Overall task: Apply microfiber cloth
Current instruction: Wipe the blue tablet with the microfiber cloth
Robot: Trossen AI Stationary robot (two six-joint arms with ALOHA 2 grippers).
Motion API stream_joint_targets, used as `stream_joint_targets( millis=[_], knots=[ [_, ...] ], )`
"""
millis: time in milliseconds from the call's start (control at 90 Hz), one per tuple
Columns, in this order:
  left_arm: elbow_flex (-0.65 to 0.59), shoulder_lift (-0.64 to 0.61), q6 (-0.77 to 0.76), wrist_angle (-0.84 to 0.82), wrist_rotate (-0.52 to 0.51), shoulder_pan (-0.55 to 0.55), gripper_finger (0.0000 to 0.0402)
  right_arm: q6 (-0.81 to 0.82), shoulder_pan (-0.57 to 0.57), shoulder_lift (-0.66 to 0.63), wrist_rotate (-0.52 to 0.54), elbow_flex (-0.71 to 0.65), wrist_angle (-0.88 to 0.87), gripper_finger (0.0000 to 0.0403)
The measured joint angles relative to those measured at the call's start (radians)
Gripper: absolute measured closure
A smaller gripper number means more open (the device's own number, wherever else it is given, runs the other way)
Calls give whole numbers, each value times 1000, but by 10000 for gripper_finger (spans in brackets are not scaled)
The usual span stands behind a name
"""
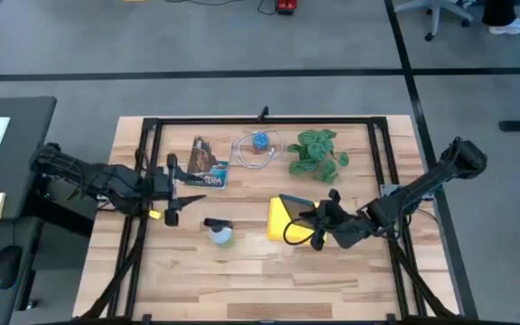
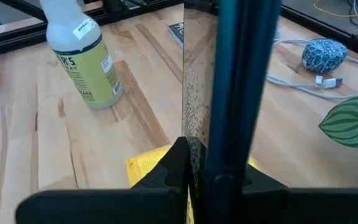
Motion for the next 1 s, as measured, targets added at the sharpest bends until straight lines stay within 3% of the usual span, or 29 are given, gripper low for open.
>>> stream_joint_targets(
  millis=[156, 311, 444, 678, 833, 1000],
  knots=[
    [-1, 83, -56, -172, 1, -14, 218, -9, -28, 0, -34, 0, 0, 383],
    [0, 127, -342, -375, 0, -61, 226, -12, -34, 0, -51, 0, -1, 383],
    [0, 172, -566, -466, -1, -166, 233, -12, -34, 0, -54, 0, -1, 383],
    [0, 303, -951, -476, -56, -409, 242, -12, -24, 0, -54, 0, 0, 383],
    [0, 443, -1264, -459, -151, -585, 248, -12, -24, 0, -54, 0, 0, 383],
    [0, 652, -1477, -229, -336, -714, 249, -16, -24, 0, -54, 0, 1, 383]
  ],
)
